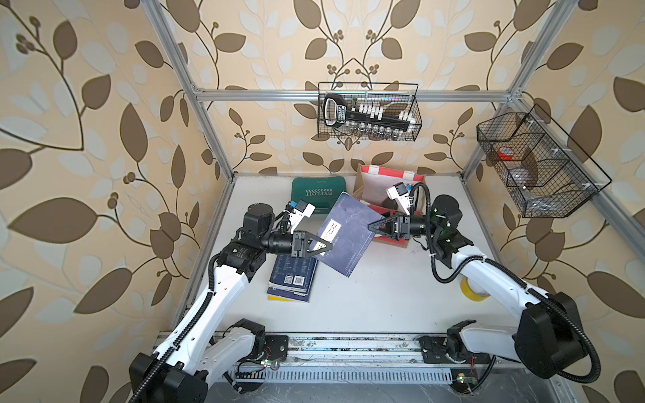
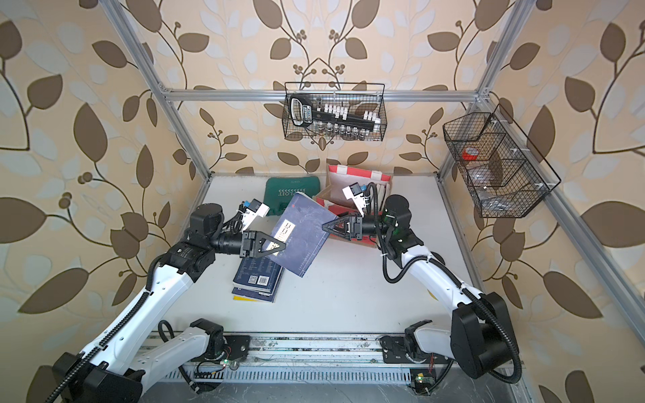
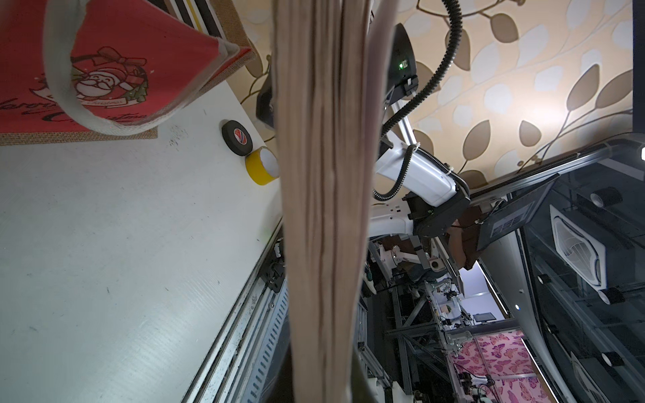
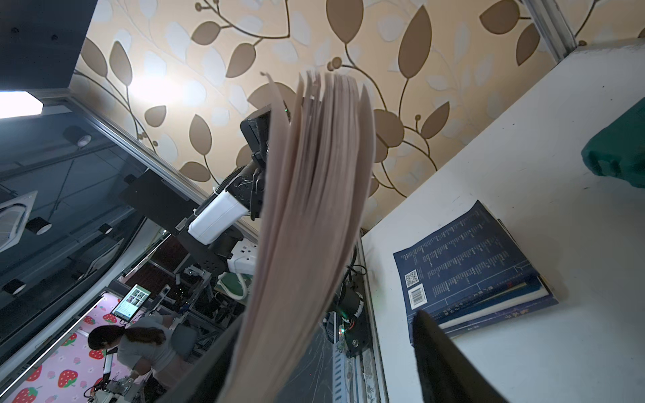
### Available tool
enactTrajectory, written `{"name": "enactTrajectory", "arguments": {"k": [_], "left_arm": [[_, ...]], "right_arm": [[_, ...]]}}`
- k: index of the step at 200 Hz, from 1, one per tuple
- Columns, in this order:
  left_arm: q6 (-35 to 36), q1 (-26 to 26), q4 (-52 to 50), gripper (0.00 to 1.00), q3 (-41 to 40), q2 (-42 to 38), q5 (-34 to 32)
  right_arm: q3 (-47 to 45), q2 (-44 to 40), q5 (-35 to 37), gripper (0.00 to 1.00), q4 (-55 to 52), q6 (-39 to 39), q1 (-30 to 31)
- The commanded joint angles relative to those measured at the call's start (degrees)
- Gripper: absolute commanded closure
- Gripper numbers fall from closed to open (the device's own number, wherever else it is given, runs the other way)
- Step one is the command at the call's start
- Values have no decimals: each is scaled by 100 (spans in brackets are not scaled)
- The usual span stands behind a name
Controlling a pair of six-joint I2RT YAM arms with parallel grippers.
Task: Put the books into the canvas bag
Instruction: Pick up the book from the book.
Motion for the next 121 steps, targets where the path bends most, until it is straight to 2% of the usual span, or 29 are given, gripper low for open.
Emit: {"name": "enactTrajectory", "arguments": {"k": [1,38,101,106,109,121], "left_arm": [[362,-100,65,100,248,3,339],[507,-122,-144,100,328,134,345],[672,-139,-361,100,373,116,213],[693,-139,-388,92,386,123,183],[691,-139,-395,83,390,125,175],[744,-139,-482,34,410,142,76]], "right_arm": [[260,-247,-340,34,-517,-479,20],[562,-304,-297,49,-1507,-1087,76],[852,-334,-26,86,-2331,-1448,234],[872,-340,29,90,-2372,-1444,235],[886,-347,94,93,-2397,-1450,236],[951,-396,361,100,-2465,-1450,233]]}}
